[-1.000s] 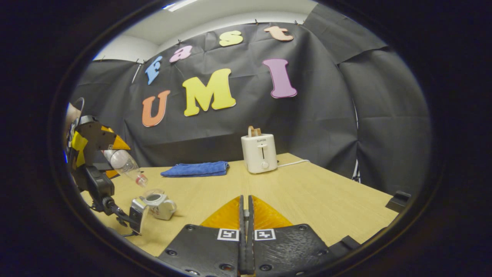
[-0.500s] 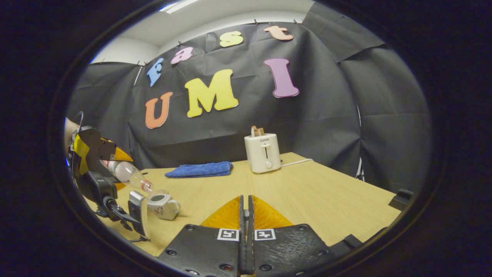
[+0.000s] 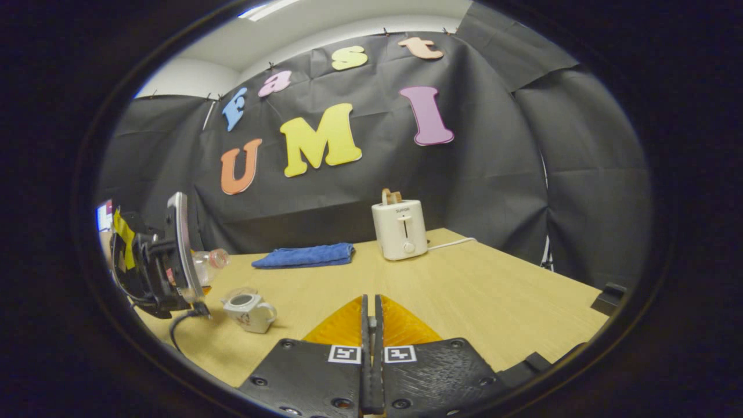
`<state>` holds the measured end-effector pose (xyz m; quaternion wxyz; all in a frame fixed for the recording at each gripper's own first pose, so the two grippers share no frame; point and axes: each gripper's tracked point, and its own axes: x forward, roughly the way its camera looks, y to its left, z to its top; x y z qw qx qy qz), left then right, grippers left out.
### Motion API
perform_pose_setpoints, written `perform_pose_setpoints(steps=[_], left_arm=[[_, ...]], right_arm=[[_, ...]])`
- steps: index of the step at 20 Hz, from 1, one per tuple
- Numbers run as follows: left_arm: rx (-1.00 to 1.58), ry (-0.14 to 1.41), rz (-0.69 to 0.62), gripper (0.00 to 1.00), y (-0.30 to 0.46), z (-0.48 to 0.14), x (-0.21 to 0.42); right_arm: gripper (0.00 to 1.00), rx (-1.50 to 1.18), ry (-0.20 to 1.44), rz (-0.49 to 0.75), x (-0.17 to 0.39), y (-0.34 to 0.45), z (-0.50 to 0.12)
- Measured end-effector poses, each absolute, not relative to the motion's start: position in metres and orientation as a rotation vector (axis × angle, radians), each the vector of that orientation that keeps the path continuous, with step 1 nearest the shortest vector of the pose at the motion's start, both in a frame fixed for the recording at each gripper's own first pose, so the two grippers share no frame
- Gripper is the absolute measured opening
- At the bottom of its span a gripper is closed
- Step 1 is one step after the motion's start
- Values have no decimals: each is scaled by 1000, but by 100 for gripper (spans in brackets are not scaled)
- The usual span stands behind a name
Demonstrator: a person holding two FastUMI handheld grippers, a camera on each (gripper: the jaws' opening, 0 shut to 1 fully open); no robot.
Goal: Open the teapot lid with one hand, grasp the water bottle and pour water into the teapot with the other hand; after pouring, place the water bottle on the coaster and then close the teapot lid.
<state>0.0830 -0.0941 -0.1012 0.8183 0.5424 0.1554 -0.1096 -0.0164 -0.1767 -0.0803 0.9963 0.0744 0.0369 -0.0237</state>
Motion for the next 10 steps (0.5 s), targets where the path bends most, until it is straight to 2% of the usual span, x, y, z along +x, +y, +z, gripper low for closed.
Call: perform_pose_setpoints(steps=[5,10], left_arm=[[814,327,-207,74,-97,-93,96],[428,249,-156,74,-91,-65,121]], right_arm=[[0,110,72,-45,-16,-164,-78],[0,83,78,-25,-17,-147,-79]])
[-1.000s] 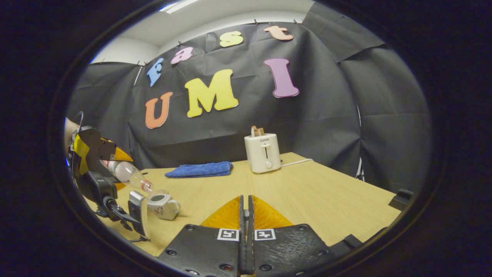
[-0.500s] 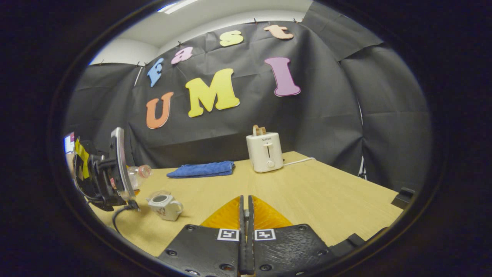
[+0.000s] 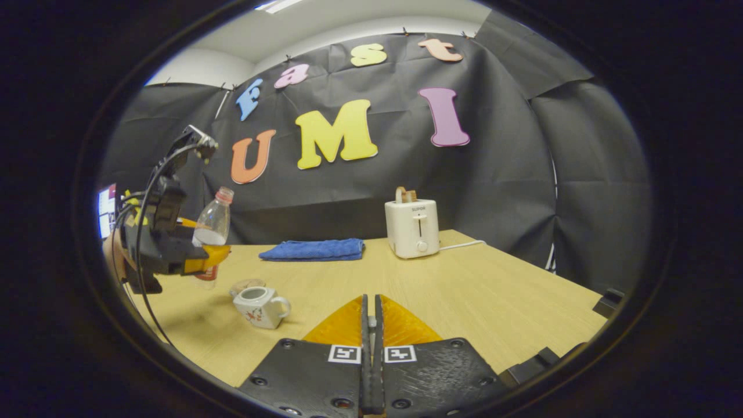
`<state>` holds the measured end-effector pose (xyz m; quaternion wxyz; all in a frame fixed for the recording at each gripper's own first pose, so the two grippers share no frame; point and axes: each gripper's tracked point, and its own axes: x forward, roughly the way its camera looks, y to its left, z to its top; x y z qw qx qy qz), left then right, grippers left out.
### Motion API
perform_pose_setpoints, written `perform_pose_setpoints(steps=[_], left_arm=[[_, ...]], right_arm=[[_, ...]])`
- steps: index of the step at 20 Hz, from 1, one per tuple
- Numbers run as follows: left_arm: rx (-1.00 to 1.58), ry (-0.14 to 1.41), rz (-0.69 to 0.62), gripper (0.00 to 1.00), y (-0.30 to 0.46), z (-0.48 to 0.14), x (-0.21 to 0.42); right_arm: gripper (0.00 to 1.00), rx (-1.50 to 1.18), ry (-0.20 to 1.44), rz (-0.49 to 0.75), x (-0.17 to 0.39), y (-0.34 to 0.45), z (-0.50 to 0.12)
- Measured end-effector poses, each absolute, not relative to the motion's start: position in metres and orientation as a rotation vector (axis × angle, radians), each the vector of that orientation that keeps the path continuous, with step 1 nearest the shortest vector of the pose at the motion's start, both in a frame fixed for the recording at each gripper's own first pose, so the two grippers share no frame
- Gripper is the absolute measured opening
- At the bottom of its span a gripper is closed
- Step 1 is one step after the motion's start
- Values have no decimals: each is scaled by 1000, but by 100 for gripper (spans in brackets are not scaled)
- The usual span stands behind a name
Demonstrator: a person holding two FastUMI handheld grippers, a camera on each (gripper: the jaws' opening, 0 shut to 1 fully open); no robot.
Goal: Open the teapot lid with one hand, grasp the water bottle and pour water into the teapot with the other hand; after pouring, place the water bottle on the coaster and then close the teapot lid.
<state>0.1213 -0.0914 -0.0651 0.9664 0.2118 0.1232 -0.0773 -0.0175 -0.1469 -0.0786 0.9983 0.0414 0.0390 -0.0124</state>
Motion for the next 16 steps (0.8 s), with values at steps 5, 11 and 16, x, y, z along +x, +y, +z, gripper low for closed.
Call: perform_pose_setpoints(steps=[5,11,16], left_arm=[[104,140,-143,74,-87,-62,159],[-5,123,-165,76,-92,-77,187],[10,130,-139,76,-87,-87,202]], right_arm=[[0,55,89,-14,-17,-135,-83],[0,56,107,1,-15,-127,-89],[0,56,122,4,-12,-126,-95]])
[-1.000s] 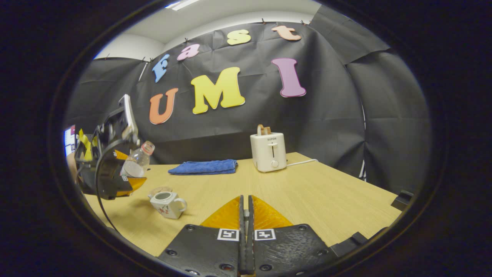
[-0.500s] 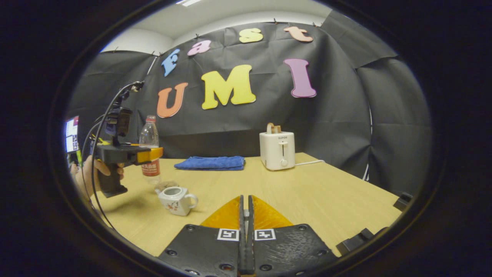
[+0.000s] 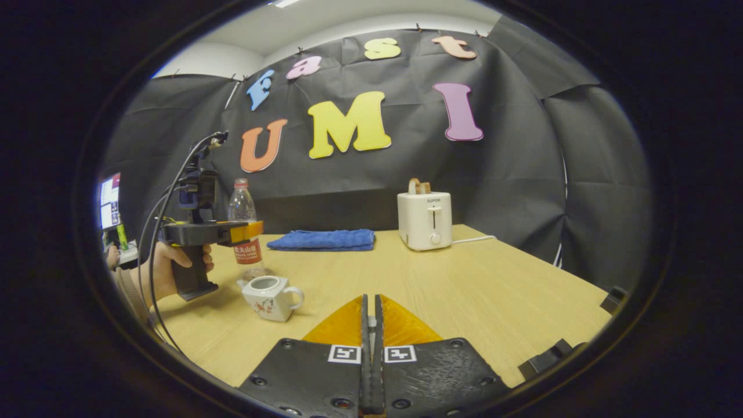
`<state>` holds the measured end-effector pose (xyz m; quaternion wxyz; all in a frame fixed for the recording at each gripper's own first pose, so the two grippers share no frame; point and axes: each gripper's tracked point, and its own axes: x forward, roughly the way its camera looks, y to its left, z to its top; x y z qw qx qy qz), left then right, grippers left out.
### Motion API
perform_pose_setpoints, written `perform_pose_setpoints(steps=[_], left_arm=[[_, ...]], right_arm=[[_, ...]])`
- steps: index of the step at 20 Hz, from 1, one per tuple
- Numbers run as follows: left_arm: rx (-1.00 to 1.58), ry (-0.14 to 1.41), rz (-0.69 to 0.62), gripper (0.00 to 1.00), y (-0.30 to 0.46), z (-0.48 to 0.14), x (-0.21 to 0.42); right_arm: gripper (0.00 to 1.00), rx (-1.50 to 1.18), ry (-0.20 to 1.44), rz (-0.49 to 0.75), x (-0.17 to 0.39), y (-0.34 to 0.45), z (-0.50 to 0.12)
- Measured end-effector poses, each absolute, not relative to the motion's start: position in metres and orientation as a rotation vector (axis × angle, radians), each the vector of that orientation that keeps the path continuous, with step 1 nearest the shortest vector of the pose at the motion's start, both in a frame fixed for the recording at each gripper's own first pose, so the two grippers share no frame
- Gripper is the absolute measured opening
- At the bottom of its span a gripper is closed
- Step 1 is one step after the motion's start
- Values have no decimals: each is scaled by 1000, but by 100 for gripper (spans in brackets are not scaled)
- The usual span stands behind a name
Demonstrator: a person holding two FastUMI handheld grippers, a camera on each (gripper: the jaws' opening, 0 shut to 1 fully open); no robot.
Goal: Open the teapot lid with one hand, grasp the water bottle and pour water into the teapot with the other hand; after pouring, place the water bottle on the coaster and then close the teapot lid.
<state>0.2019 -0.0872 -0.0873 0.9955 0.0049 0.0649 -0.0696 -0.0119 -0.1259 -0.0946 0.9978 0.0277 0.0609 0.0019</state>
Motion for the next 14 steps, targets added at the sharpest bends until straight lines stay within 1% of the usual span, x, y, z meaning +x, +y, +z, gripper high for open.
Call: perform_pose_setpoints(steps=[8,10,11,14], left_arm=[[-43,141,-141,79,-82,-96,206],[-38,138,-138,82,-80,-94,205],[-39,132,-141,86,-79,-91,204],[-38,124,-156,88,-78,-86,200]], right_arm=[[0,42,129,5,-13,-121,-93],[0,37,126,8,-16,-118,-92],[0,33,125,7,-17,-117,-90],[0,19,119,8,-20,-111,-87]])
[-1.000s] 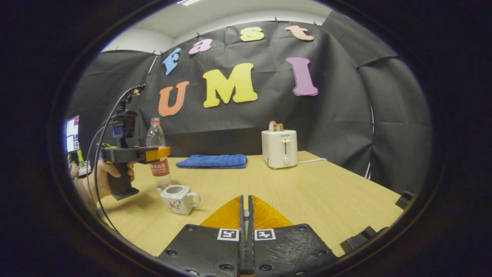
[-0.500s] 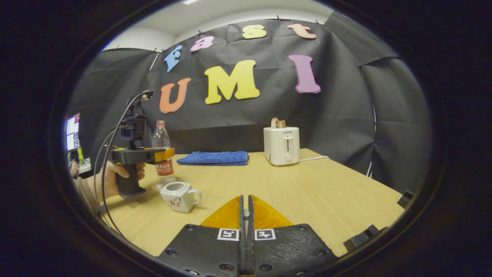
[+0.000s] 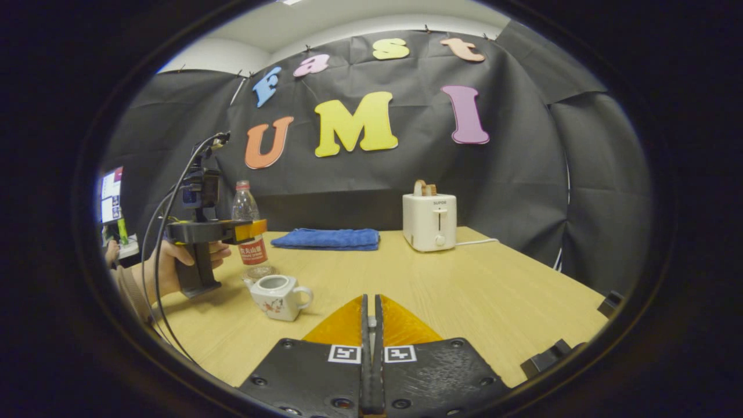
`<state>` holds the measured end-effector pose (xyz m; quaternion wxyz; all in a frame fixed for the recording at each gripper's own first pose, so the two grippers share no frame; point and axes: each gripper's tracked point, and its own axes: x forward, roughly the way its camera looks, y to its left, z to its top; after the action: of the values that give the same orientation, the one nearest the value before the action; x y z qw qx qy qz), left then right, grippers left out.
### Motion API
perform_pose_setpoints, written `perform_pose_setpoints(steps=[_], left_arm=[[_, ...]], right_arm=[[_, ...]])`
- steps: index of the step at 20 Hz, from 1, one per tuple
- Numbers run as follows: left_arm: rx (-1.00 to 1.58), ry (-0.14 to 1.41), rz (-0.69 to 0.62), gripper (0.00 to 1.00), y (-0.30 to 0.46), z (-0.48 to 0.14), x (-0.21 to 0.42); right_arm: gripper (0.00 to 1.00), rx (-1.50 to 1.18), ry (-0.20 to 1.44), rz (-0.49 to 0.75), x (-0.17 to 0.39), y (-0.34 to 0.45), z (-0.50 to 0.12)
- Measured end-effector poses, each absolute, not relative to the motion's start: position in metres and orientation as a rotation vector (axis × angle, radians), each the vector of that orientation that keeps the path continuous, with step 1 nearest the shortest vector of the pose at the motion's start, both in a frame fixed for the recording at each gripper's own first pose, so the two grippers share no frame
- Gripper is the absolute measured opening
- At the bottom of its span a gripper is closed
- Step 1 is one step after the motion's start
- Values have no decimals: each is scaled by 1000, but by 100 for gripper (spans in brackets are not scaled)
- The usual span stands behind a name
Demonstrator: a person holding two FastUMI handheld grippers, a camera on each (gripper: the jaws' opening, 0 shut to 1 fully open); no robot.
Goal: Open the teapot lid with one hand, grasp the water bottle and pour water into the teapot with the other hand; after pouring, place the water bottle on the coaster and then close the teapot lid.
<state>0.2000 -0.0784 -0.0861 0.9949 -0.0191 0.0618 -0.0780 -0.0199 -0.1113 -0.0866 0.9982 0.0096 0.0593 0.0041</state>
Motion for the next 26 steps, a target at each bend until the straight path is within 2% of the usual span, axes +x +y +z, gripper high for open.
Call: perform_pose_setpoints(steps=[8,11,12,13,15,26], left_arm=[[-1,116,-192,88,-84,-74,194],[-29,137,-242,89,-95,-76,185],[-37,136,-251,90,-96,-74,183],[-37,131,-247,100,-95,-72,181],[-41,121,-237,97,-90,-69,179],[-91,108,-228,97,-63,-66,128]], right_arm=[[0,-18,101,10,-29,-96,-77],[0,-22,97,-2,-31,-95,-72],[0,-21,97,-1,-32,-95,-72],[0,-23,99,0,-32,-93,-72],[0,-30,95,0,-35,-91,-71],[0,-85,44,50,-47,-54,-50]])
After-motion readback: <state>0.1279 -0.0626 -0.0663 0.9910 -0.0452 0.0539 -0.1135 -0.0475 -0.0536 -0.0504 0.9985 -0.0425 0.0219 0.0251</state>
